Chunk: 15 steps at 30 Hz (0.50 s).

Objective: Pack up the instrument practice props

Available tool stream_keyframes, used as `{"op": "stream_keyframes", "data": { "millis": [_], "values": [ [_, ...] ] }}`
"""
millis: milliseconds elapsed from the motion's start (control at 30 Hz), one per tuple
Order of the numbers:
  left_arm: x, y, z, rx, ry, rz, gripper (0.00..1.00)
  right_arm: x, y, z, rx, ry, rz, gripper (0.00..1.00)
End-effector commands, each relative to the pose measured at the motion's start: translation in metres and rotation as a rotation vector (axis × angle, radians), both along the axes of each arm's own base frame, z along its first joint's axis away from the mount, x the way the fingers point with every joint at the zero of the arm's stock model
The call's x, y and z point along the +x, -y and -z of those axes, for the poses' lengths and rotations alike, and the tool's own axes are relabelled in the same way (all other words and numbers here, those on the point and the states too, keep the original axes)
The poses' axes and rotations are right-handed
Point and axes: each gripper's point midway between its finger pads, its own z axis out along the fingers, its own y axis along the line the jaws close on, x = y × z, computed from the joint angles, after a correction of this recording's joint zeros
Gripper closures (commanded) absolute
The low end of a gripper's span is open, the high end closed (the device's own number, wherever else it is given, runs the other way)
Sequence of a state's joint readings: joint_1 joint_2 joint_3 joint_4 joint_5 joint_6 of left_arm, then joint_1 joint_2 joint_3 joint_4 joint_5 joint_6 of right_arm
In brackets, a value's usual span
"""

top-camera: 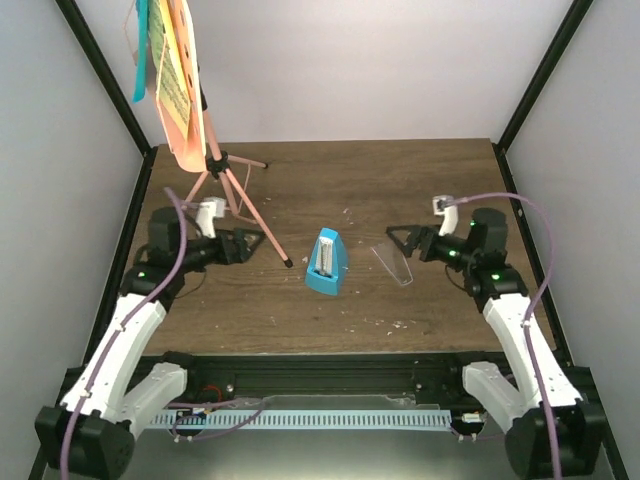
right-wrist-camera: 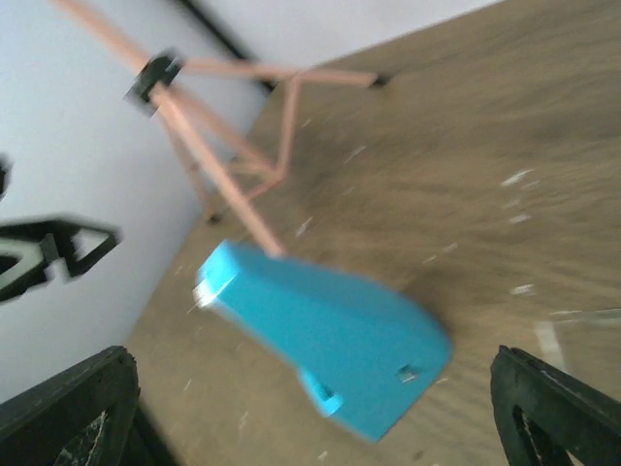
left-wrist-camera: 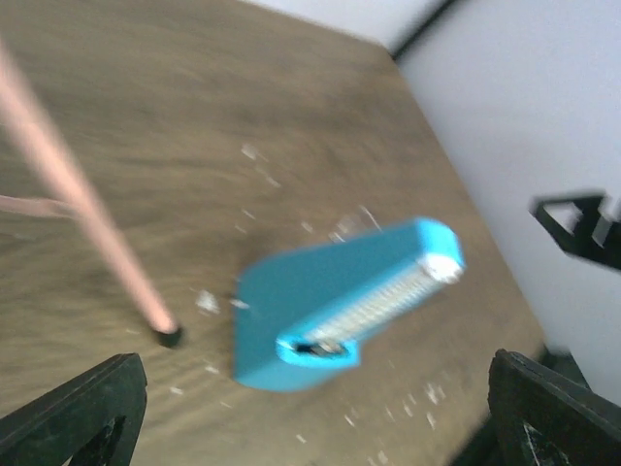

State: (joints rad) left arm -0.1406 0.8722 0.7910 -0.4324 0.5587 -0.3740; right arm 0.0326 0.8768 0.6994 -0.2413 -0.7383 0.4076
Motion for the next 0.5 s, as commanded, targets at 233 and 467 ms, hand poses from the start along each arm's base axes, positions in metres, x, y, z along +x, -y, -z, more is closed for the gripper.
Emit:
{"op": "stream_keyframes", "data": {
  "millis": [233, 467],
  "values": [
    [-0.017, 0.089, -0.011, 0.052, 0.128, 0.401, 0.03, -0.046, -0.107, 0.010, -0.091, 0.178, -0.326, 0.00],
    [0.016, 0.028, -0.019, 0.343, 0.345, 0.062, 0.09, -0.045, -0.120, -0.012, -0.311, 0.490, -0.208, 0.00]
  ]
}}
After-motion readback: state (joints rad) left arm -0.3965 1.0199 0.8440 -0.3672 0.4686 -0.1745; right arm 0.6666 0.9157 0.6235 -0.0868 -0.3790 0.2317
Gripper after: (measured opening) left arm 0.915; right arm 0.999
